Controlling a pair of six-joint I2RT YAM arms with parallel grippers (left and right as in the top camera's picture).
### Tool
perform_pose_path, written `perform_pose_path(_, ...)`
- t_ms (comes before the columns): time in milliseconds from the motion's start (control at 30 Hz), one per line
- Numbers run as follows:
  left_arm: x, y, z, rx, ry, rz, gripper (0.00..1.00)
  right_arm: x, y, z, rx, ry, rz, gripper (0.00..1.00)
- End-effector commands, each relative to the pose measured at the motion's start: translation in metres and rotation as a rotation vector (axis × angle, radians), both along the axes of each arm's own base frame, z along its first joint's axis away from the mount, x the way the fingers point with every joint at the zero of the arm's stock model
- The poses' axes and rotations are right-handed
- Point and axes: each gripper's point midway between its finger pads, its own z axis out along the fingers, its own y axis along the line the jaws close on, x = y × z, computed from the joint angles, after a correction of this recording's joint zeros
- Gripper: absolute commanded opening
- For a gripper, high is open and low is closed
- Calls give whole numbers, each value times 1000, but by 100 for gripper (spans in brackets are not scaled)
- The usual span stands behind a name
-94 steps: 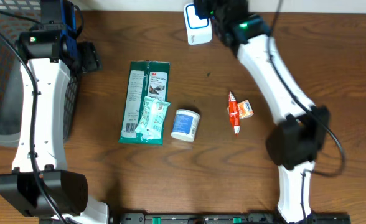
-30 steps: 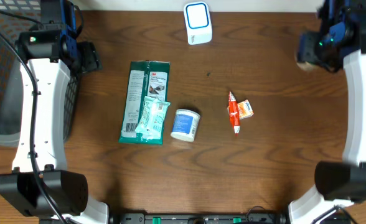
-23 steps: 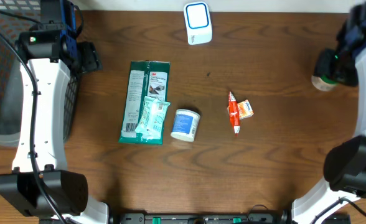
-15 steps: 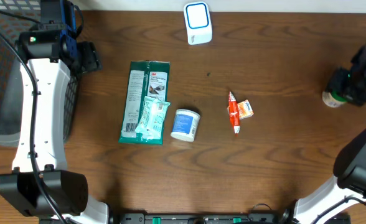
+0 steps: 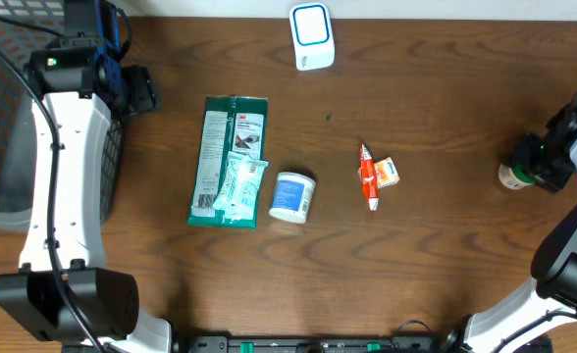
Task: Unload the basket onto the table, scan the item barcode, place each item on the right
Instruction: 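Carry the jar right and set it down at the table's right edge, then move the right gripper to the white swab tub and grasp it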
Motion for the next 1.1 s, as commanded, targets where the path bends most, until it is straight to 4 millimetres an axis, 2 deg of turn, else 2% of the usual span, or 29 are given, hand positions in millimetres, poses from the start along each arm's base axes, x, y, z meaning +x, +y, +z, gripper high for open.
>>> perform_pose_path(0, -1, 8, -6, 30, 24, 6, 78, -2, -1, 1, 5, -1, -14, 99)
perform_pose_path(200, -1, 8, -6, 30, 24, 6, 78, -2, -1, 6, 8, 6, -15, 99)
perform_pose_path(267, -1, 8, -6, 30, 24, 6, 78, 0, -2, 16, 8, 5, -14, 99)
perform_pose_path(400, -1, 8, -6, 30, 24, 6, 78, 8, -7, 47, -6, -5, 23, 99)
perform_pose_path(500, -1, 8, -6, 30, 24, 6, 78, 12, -9, 82, -14, -17, 22, 99)
perform_pose_path(567, -1, 8, -6, 30, 24, 6, 78, 15, -4, 104, 6, -33, 30, 99)
perform_pose_path(667, -1, 8, -6, 30, 24, 6, 78, 20, 21, 134, 98, -77, 66, 99)
perform_pose_path(733, -1, 8, -6, 30, 24, 6, 78, 25, 51, 148, 196, -109, 129, 99)
perform_pose_path(900, -1, 8, -6, 30, 24, 6, 78, 33, 124, 154, 388, -153, 341, 99)
perform_pose_path(1067, -1, 8, -6, 30, 24, 6, 78, 35, 190, 150, 409, -108, 505, 99)
